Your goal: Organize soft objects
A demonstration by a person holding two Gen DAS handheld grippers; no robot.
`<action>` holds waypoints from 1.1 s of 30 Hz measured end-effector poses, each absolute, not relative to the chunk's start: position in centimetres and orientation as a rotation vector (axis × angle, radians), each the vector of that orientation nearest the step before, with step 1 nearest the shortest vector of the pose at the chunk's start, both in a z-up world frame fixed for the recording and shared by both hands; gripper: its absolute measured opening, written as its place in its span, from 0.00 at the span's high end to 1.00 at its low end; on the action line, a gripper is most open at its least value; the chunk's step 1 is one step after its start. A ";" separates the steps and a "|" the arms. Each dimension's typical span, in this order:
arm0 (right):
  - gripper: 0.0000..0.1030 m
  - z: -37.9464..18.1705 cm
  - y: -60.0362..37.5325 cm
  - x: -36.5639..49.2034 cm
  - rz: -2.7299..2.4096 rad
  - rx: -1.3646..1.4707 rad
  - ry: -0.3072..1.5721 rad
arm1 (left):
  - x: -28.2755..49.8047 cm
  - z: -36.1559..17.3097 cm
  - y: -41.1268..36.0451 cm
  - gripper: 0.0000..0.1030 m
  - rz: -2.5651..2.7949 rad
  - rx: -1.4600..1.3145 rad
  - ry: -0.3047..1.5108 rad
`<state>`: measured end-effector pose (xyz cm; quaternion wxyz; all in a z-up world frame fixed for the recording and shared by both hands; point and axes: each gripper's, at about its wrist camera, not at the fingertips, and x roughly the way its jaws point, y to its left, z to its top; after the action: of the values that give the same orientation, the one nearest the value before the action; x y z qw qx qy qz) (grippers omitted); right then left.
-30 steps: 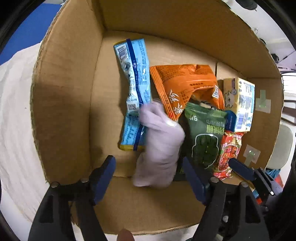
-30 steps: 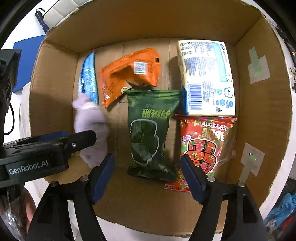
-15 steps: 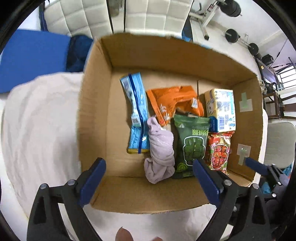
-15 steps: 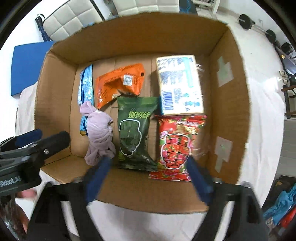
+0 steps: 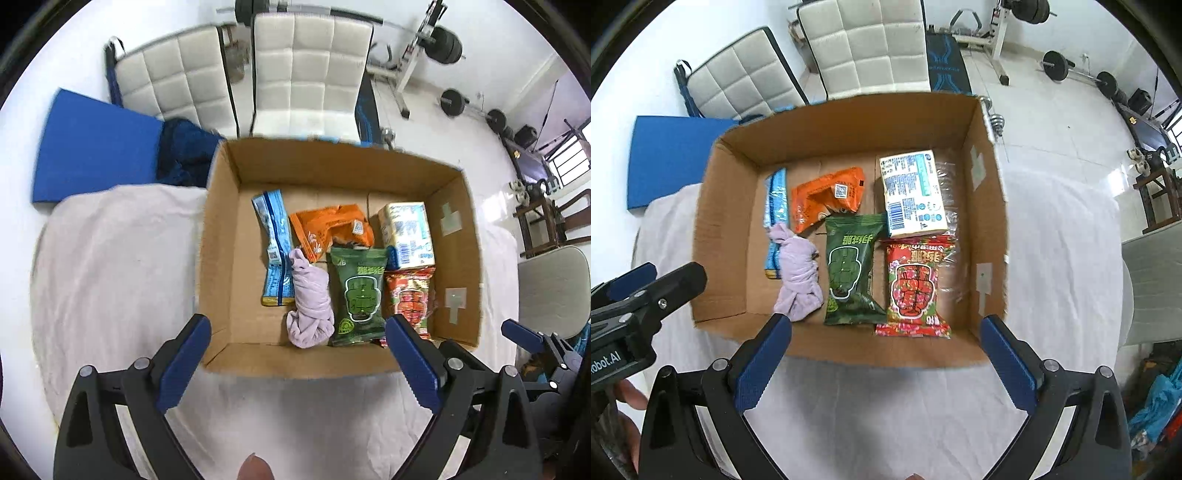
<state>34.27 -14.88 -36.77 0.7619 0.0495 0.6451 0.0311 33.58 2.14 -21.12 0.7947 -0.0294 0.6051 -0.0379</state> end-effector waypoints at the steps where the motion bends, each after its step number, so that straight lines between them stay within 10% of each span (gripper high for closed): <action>1: 0.00 -36.0 -15.1 33.8 0.069 0.115 1.393 | 32.6 -19.7 2.0 0.06 -0.080 -0.056 1.265; 33: 0.00 -10.8 -19.7 9.3 0.073 0.137 0.993 | 11.6 -0.1 3.1 0.00 -0.032 -0.066 0.899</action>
<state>9.28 -19.71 -10.78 0.8763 0.0659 0.4760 0.0349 11.59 3.05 -0.12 0.8999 -0.0321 0.4346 -0.0153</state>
